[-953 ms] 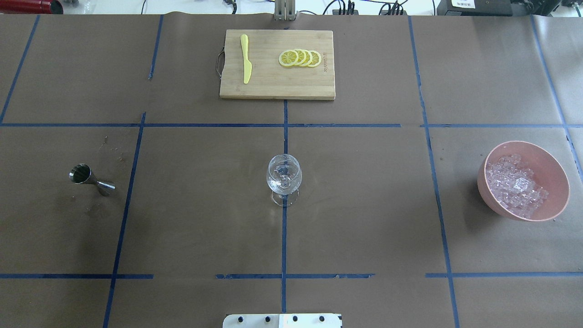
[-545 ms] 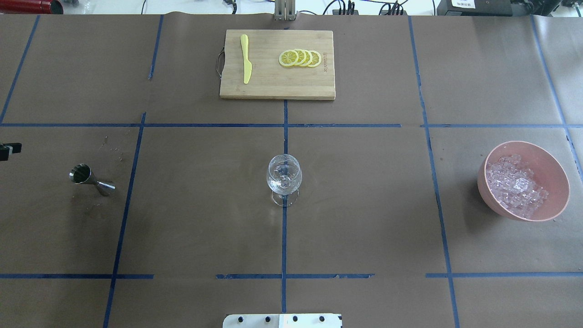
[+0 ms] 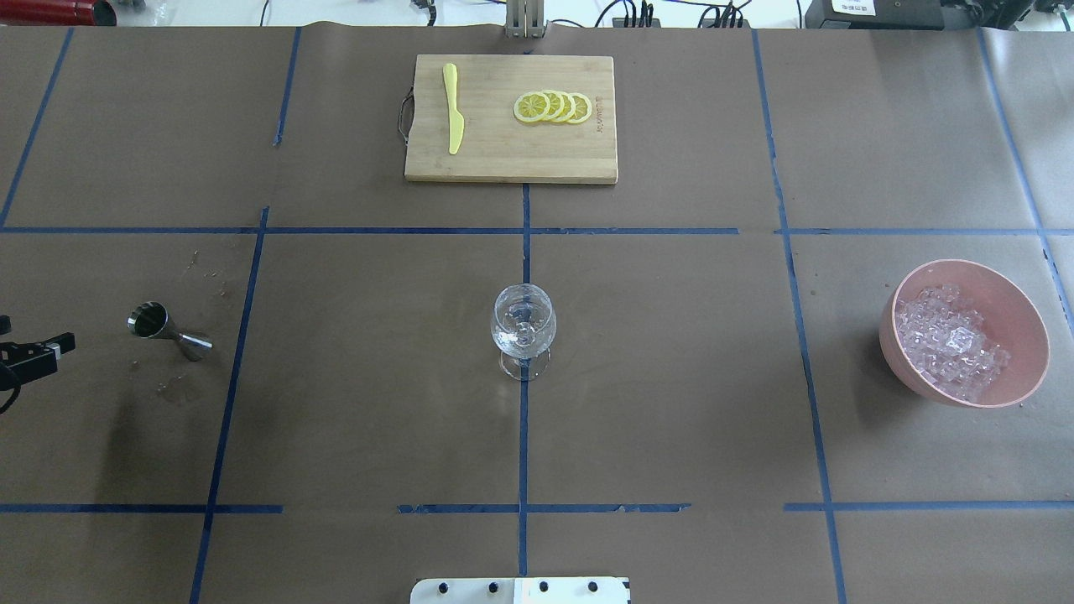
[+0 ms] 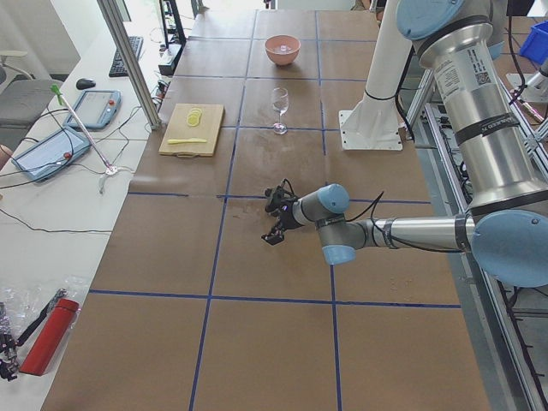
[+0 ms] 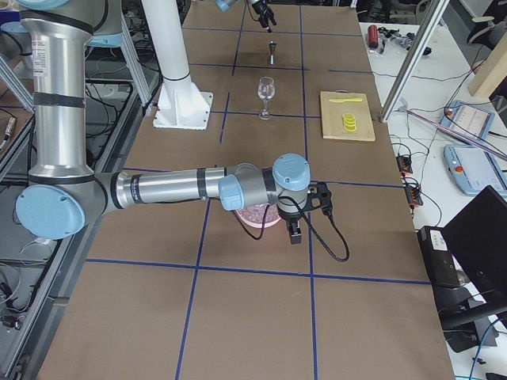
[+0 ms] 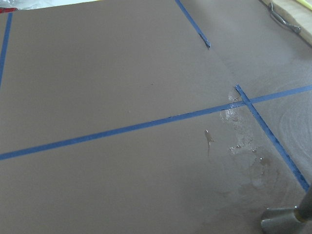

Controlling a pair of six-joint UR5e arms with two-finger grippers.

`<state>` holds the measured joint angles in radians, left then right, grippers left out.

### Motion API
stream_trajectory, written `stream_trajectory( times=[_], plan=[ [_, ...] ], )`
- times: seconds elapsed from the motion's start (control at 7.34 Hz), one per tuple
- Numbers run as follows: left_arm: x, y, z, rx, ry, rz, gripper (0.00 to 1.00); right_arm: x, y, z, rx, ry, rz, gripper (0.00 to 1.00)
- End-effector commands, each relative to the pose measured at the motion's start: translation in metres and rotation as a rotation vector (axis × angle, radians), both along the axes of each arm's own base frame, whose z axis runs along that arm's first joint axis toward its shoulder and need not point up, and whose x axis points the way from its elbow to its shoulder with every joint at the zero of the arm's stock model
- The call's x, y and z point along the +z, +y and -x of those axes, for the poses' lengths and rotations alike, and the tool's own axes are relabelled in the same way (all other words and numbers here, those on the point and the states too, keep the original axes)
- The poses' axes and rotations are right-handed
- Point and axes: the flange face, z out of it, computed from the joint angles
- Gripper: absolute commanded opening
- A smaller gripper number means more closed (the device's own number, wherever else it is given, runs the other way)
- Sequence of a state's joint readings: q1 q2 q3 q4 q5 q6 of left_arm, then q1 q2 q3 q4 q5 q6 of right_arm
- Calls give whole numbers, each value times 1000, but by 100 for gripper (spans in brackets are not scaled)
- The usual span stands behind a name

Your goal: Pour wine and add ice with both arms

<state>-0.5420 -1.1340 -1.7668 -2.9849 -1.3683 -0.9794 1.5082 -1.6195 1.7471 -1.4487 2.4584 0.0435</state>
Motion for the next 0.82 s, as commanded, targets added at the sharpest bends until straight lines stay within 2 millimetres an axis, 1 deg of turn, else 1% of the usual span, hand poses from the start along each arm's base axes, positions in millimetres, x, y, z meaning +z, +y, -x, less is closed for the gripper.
stream_trajectory(
  times=[0.0, 0.14, 0.54, 0.68],
  plan=[
    [-5, 32, -40, -52, 35, -42, 100, -2, 1, 0, -3, -15, 0, 100],
    [-8, 56, -65, -112, 63, -64, 99, -2, 1, 0, -3, -15, 0, 100],
    [-20, 70, -87, -213, 73, -140, 99, 1, 1, 0, -3, -15, 6, 100],
    [-26, 74, -107, -232, 81, -159, 99, 3, 1, 0, -3, -15, 9, 100]
  ],
)
